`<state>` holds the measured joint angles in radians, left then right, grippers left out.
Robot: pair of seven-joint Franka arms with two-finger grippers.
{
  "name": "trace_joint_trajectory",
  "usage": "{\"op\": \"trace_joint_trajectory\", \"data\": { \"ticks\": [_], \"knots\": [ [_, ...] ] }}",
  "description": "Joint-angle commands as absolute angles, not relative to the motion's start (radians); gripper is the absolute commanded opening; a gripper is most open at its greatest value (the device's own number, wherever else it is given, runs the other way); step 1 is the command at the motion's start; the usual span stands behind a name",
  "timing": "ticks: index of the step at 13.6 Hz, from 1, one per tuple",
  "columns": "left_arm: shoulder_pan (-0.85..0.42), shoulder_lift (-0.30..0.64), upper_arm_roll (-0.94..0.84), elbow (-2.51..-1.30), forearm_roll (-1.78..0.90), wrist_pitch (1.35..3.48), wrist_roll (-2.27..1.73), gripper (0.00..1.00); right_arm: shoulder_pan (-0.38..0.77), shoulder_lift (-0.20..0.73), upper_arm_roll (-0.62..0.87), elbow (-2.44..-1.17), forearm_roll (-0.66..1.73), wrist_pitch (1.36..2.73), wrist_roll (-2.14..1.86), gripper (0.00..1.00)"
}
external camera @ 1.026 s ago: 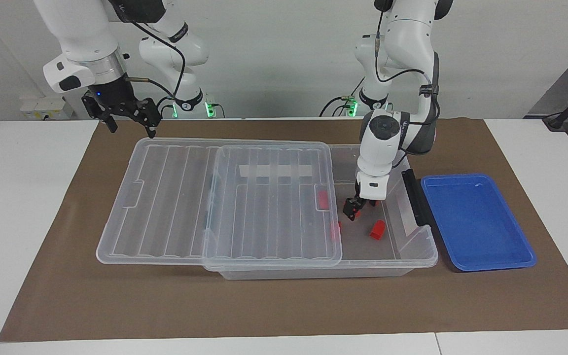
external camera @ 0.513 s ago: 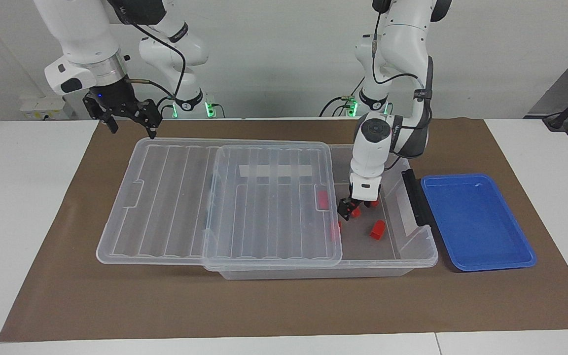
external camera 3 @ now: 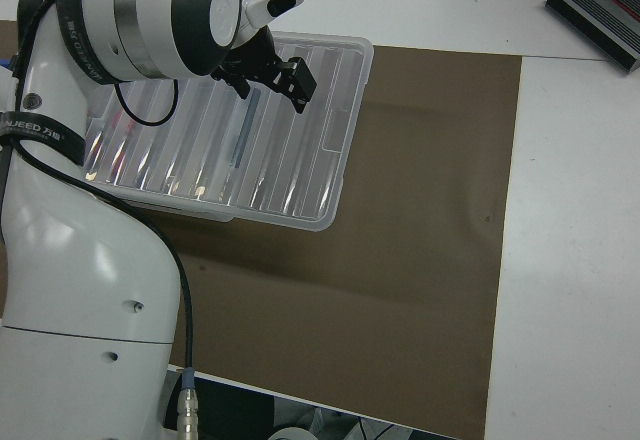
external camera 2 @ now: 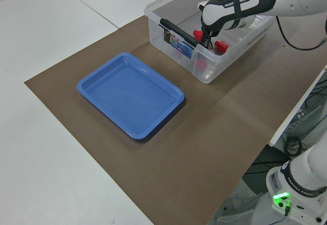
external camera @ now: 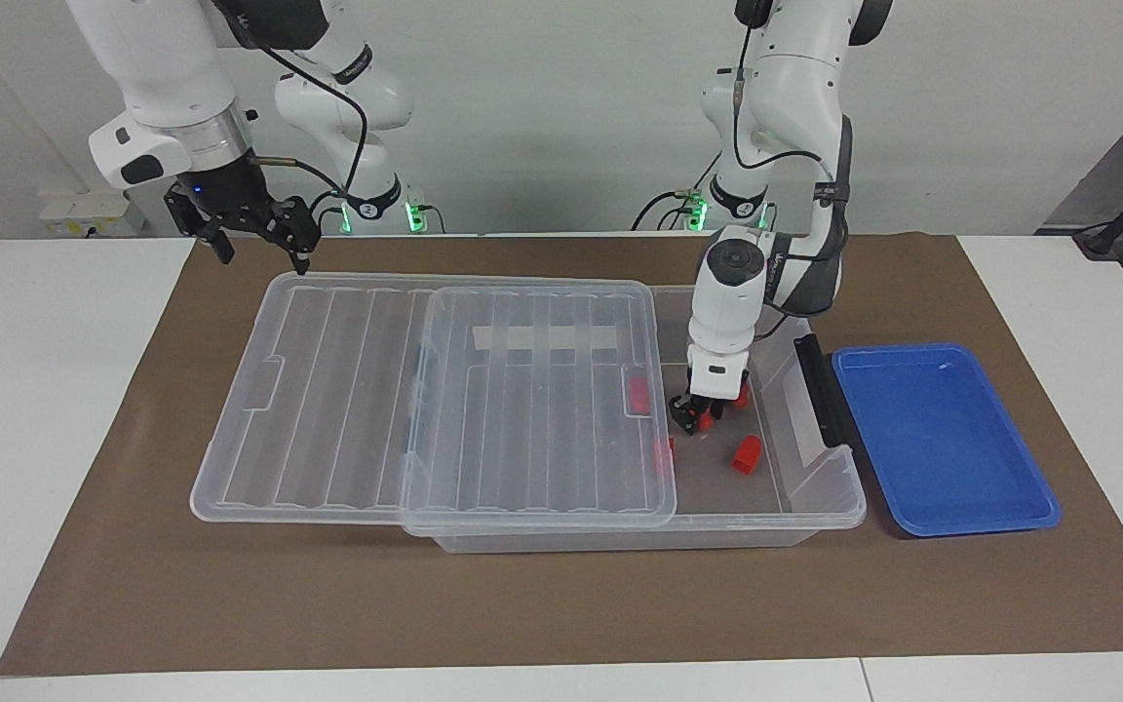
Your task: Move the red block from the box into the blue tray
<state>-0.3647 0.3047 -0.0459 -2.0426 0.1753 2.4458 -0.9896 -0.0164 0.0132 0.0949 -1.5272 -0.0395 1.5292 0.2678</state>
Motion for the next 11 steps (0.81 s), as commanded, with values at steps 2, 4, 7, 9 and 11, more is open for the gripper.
{"op": "trace_joint_trajectory", "data": {
  "ticks": [2, 4, 7, 9, 11],
  "knots": [
    [-0.385, 0.301, -0.028, -2.057, 0.204, 2.453, -1.011, 0.13, -0.025, -0.014, 0.098, -1.563, -0.021, 1.526, 0.275, 1.00],
    [-0.383, 0.301, -0.028, -2.021, 0.204, 2.386, -1.008, 0.10, -0.026, -0.015, 0.098, -1.565, -0.021, 1.528, 0.275, 0.99],
    [-0.376, 0.295, -0.029, -1.877, 0.204, 2.177, -1.003, 0.10, -0.028, -0.015, 0.097, -1.568, -0.021, 1.537, 0.270, 0.84],
    [-0.370, 0.278, -0.023, -1.804, 0.198, 2.077, -0.997, 0.10, -0.043, -0.018, 0.097, -1.583, -0.021, 1.549, 0.268, 0.14],
    [-0.351, 0.268, -0.021, -1.720, 0.189, 1.981, -0.994, 0.10, -0.070, -0.047, 0.097, -1.652, -0.021, 1.613, 0.270, 0.00]
  ]
}}
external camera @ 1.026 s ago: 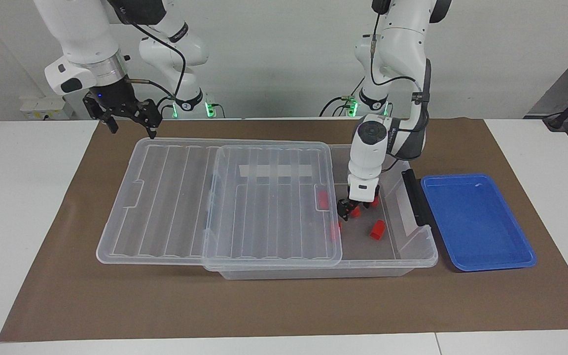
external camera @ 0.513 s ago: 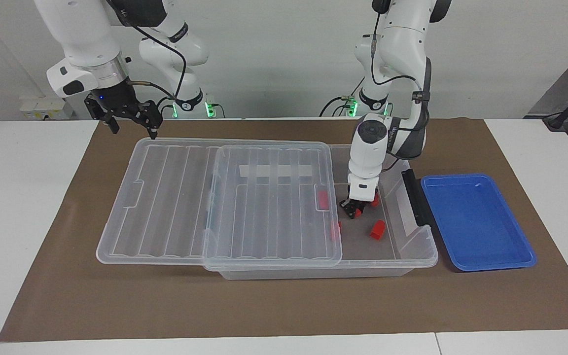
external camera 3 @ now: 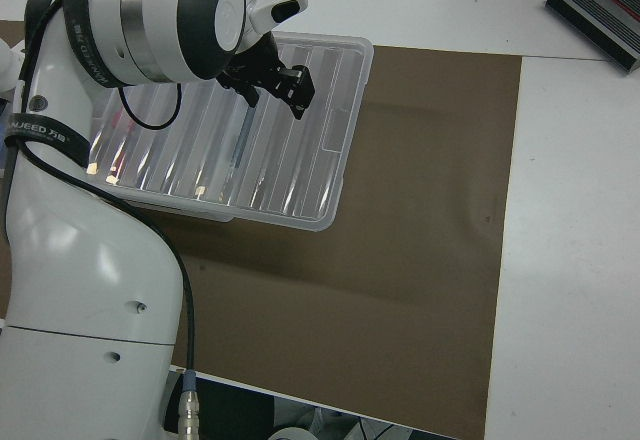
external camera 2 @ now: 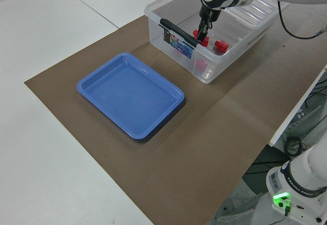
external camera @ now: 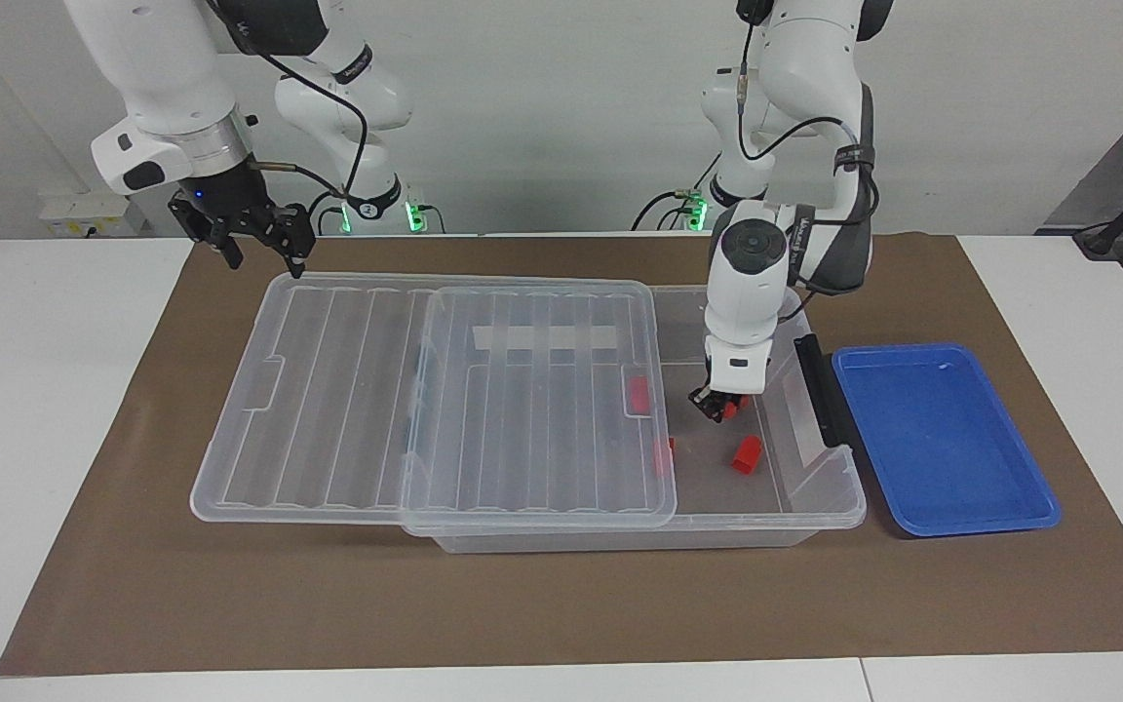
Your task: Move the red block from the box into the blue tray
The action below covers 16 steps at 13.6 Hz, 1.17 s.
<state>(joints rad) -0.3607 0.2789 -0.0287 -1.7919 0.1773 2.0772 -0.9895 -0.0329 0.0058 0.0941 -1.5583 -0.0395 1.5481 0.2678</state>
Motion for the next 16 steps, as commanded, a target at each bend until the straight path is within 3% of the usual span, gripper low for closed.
{"op": "trace_joint_trajectory", "data": {
  "ticks": [1, 8, 12, 16],
  "knots": [
    [-0.342, 0.268, -0.023, -1.673, 0.183, 1.930, -0.991, 0.10, -0.095, -0.058, 0.097, -1.681, -0.021, 1.641, 0.265, 0.00],
    [-0.216, 0.267, -0.025, -1.430, 0.097, 1.597, -0.800, 0.10, -0.239, -0.031, 0.097, -1.804, -0.018, 1.839, 0.060, 0.00],
    [-0.109, 0.227, -0.018, -1.387, 0.097, 1.510, -0.571, 0.08, -0.253, 0.061, 0.097, -1.807, -0.017, 1.951, 0.054, 0.00],
    [-0.005, 0.169, -0.015, -1.429, 0.106, 1.549, -0.220, 0.08, -0.238, 0.112, 0.098, -1.807, -0.017, 2.003, 0.055, 0.00]
  ]
}}
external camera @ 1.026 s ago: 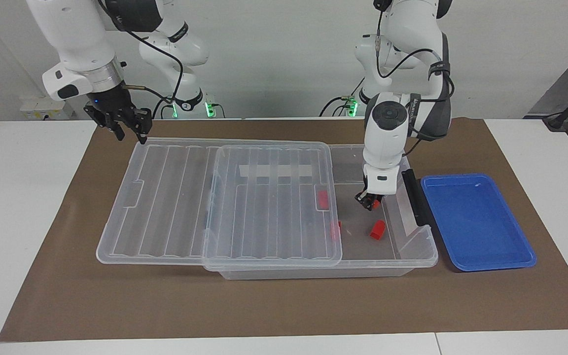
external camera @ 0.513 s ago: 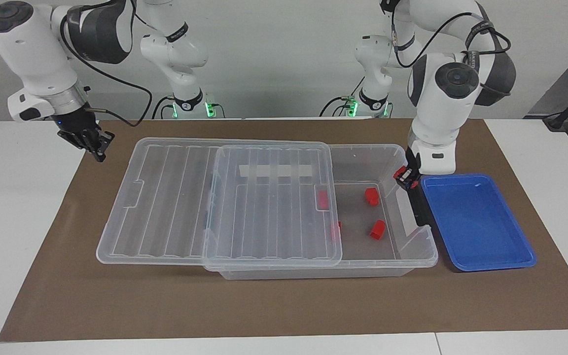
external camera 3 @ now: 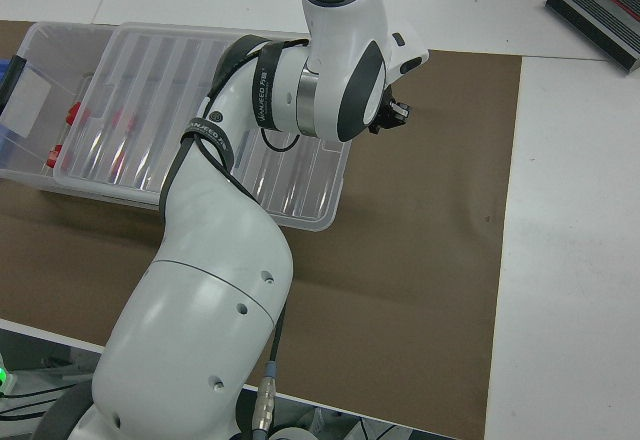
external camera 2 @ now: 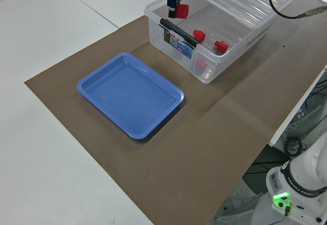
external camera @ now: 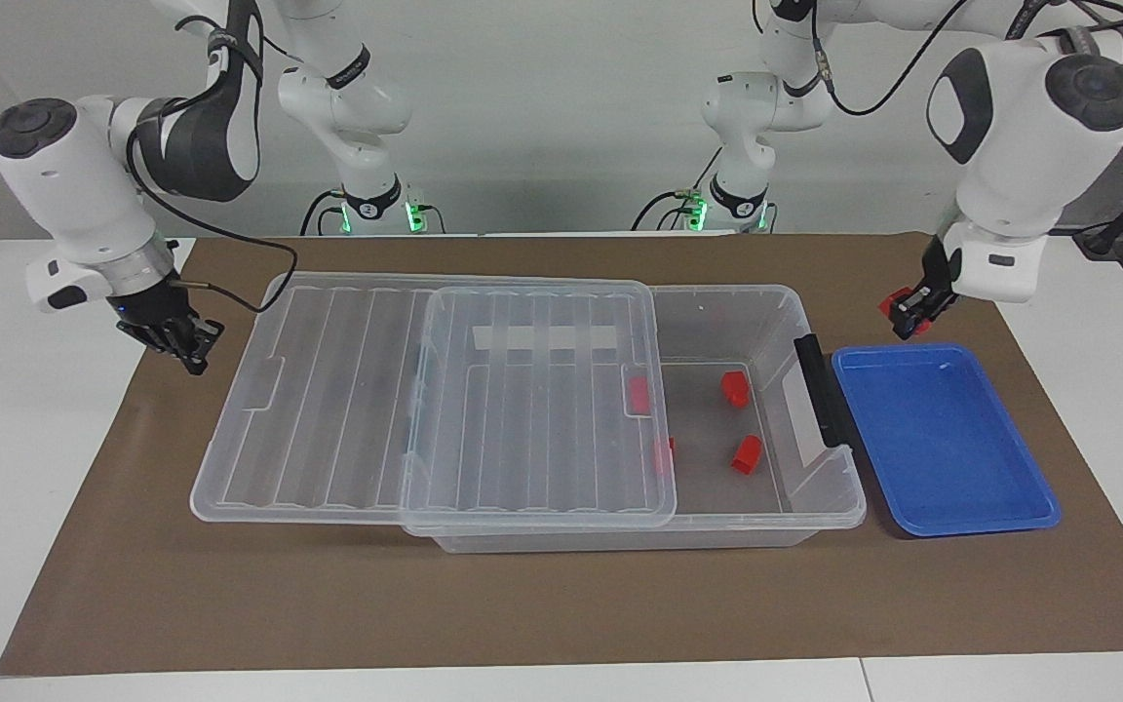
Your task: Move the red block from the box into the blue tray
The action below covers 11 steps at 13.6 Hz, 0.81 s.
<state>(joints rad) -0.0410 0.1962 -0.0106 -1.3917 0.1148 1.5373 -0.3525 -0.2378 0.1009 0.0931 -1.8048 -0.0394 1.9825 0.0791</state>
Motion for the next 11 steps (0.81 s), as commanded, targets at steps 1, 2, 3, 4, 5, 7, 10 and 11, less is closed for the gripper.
{"op": "trace_joint_trajectory", "data": {
  "ticks": [1, 2, 3, 4, 5, 7, 10, 11],
  "knots": [
    [0.033, 0.164, -0.015, -1.443, 0.106, 1.577, -0.154, 0.08, -0.235, 0.118, 0.101, -1.807, -0.017, 2.019, 0.057, 0.00],
    [0.076, 0.157, -0.015, -1.478, 0.106, 1.622, -0.068, 0.08, -0.213, 0.123, 0.101, -1.809, -0.017, 2.023, 0.060, 0.00],
    [0.118, 0.135, -0.015, -1.543, 0.106, 1.691, 0.005, 0.08, -0.209, 0.130, 0.103, -1.809, -0.017, 2.023, 0.061, 0.00],
    [0.162, 0.123, -0.015, -1.640, 0.104, 1.800, 0.062, 0.05, -0.207, 0.133, 0.103, -1.809, -0.017, 2.028, 0.061, 0.00],
    [0.208, 0.123, -0.017, -1.737, 0.101, 1.919, 0.084, 0.05, -0.201, 0.135, 0.106, -1.809, -0.017, 2.031, 0.061, 0.00],
    [0.212, 0.129, -0.015, -1.847, 0.097, 2.054, 0.081, 0.05, -0.172, 0.137, 0.106, -1.809, -0.017, 2.036, 0.063, 0.00],
    [0.222, 0.155, -0.015, -1.855, 0.091, 2.091, 0.086, 0.03, -0.118, 0.137, 0.106, -1.809, -0.017, 2.037, 0.063, 0.00],
    [0.222, 0.185, -0.017, -1.855, 0.089, 2.118, 0.086, 0.02, -0.094, 0.137, 0.106, -1.809, -0.017, 2.036, 0.063, 0.00]
  ]
}}
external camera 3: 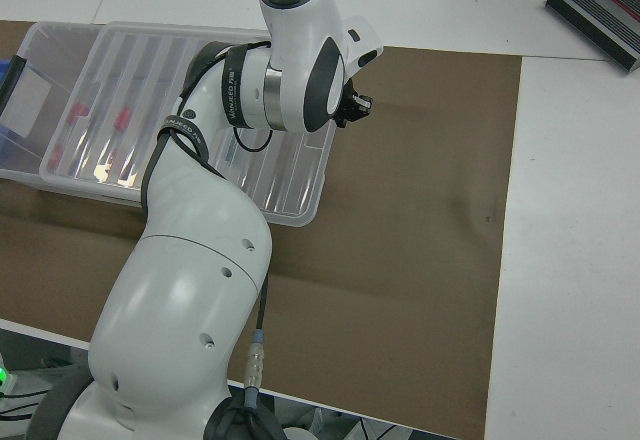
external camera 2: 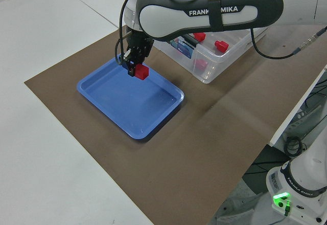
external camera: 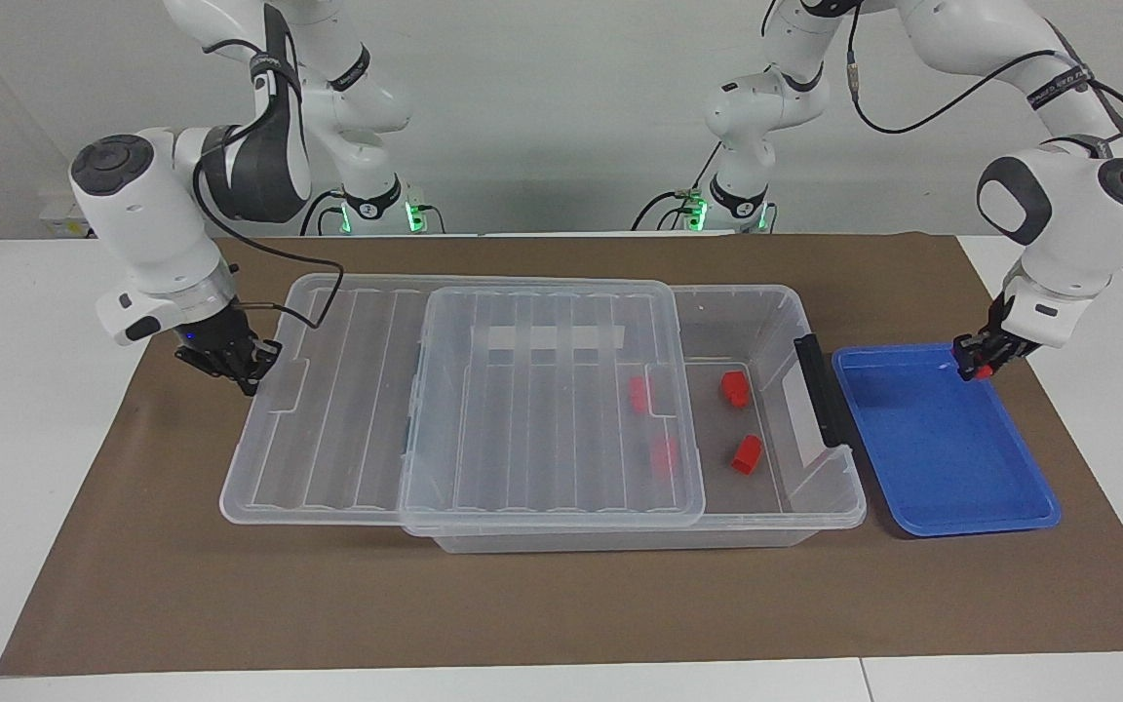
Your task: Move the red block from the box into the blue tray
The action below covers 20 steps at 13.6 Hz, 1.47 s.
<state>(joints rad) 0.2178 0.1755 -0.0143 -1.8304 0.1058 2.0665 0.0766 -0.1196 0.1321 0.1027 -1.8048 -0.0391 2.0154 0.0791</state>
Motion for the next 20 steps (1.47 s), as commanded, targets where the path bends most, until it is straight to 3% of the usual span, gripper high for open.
{"op": "trace_joint_trajectory", "data": {
  "ticks": [1, 5, 11, 18, 19, 20],
  "knots": [
    [0.221, 0.219, -0.017, -1.865, 0.084, 2.161, 0.083, 0.02, -0.078, 0.137, 0.106, -1.809, -0.017, 2.034, 0.060, 0.00],
    [0.203, 0.293, -0.015, -1.936, 0.000, 2.310, 0.078, 0.02, 0.004, 0.133, 0.106, -1.813, -0.017, 2.031, 0.055, 0.00],
    [0.230, 0.291, -0.015, -1.990, 0.000, 2.364, 0.173, 0.04, 0.101, 0.132, 0.106, -1.815, -0.015, 2.031, 0.055, 0.00],
    [0.221, 0.298, -0.015, -2.092, 0.000, 2.536, 0.172, 0.08, 0.138, 0.132, 0.107, -1.813, -0.014, 2.037, 0.055, 0.00],
    [0.221, 0.298, -0.015, -2.092, 0.000, 2.537, 0.172, 0.12, 0.138, 0.132, 0.107, -1.813, -0.014, 2.037, 0.055, 0.00],
    [0.221, 0.298, -0.015, -2.092, 0.000, 2.537, 0.172, 0.25, 0.138, 0.132, 0.107, -1.813, -0.014, 2.037, 0.055, 0.00]
  ]
}}
